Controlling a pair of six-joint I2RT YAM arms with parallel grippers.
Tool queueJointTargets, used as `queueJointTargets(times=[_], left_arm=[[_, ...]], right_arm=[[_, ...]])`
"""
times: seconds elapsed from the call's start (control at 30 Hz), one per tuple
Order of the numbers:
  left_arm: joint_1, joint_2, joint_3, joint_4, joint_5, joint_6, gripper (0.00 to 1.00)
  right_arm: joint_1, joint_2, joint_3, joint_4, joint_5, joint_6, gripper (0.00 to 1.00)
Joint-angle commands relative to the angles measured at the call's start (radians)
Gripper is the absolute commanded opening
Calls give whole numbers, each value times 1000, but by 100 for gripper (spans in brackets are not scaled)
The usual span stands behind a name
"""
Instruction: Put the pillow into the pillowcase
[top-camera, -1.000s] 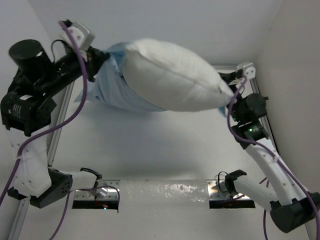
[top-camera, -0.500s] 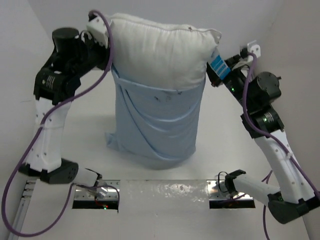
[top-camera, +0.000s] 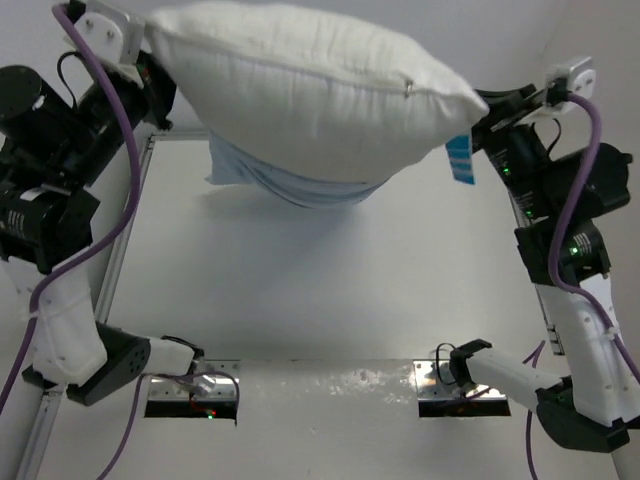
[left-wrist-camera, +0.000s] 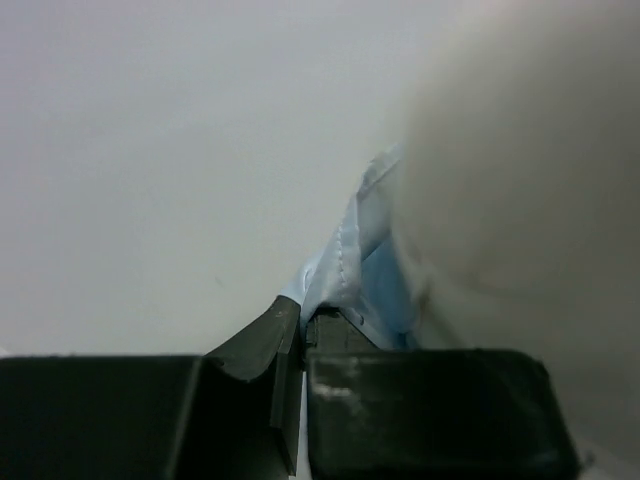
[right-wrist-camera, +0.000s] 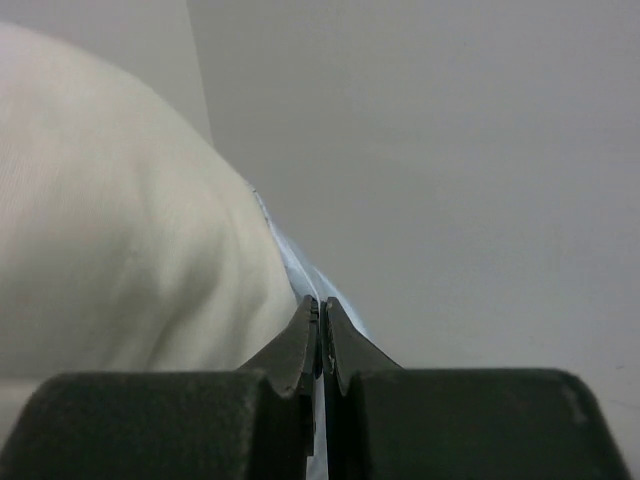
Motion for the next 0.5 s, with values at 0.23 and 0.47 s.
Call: queueJointTargets(times=[0.23,0.47], left_arm=[[4,-120,-779,245,60,-26,0],[18,95,104,123,-3,-8,0]], right_arm=[[-8,0,-350,136,64,69,0],[-8,-9,162,78,72,-29,0]])
